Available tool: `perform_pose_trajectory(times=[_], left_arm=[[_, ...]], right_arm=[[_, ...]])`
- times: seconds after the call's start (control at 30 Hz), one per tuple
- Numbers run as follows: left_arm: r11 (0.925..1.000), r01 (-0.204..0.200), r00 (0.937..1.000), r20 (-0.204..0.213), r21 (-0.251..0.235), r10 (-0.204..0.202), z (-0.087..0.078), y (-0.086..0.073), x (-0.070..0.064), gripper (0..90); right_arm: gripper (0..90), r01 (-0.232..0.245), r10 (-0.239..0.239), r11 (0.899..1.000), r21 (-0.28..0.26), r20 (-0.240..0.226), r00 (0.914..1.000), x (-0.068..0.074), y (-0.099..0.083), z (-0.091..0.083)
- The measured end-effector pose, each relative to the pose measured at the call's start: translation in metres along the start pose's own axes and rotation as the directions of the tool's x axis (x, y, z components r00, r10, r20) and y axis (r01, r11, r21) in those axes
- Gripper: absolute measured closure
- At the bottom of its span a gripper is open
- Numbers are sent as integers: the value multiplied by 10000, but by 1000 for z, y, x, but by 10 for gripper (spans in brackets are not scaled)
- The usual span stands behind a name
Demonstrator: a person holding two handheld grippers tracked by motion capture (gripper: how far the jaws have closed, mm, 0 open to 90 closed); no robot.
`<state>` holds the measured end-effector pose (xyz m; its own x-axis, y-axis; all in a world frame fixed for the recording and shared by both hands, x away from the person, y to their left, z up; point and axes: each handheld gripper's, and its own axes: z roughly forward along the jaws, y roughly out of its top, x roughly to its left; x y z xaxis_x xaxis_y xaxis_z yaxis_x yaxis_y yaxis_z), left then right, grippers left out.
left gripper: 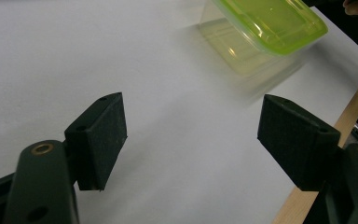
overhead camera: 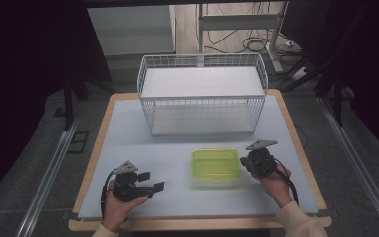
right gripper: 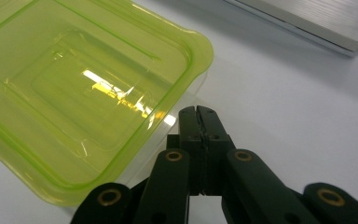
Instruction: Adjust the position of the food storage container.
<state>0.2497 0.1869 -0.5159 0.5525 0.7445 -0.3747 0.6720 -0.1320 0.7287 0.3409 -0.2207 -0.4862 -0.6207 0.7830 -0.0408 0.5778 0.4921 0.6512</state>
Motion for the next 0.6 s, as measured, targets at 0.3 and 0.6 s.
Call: perform_pose_trajectory(times=[0.3, 0.6], left_arm=[[10000, 25, 10000, -5, -9, -25, 0, 0, 0, 235], [10000, 41, 10000, -4, -59, -41, -1, 0, 0, 235]], right_arm=[[898, 305, -309, 9995, -109, -417, 9987, 18, 6, 7], [897, 280, -301, 9991, -306, -708, 9970, 22, 7, 7]])
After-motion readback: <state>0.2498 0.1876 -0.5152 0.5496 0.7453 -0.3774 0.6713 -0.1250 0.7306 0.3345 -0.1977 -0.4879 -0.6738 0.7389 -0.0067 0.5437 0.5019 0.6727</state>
